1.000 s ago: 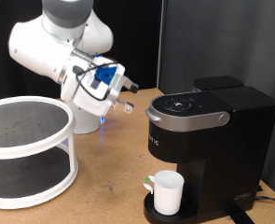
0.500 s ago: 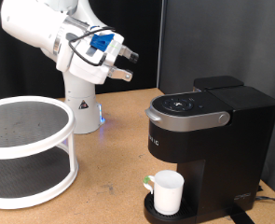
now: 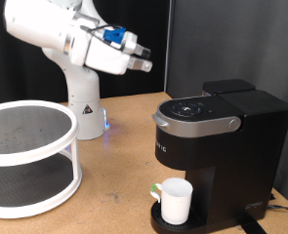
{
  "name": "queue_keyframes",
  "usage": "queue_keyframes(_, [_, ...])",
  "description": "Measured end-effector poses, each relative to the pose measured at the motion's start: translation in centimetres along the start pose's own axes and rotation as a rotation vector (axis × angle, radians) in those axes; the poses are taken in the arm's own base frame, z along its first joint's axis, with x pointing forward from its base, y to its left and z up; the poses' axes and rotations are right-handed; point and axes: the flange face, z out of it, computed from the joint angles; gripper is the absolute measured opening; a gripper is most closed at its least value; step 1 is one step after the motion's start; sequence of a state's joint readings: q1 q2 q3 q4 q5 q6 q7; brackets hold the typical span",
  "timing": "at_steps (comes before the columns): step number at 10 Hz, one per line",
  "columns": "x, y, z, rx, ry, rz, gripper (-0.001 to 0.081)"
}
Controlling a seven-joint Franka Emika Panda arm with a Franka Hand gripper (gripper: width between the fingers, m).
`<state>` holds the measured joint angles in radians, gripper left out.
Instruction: Make a cup of coffee with the keurig machine
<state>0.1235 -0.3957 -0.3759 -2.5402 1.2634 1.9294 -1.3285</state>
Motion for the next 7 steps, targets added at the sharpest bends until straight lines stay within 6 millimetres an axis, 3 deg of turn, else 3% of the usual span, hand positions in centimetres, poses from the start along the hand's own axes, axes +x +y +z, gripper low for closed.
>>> queue_keyframes(5, [4.9, -4.6, 3.7, -0.007, -0.355, -0.163, 0.0803])
queue_keyframes(7, [6.6, -4.9, 5.3, -0.017, -0.412, -0.103, 0.0803])
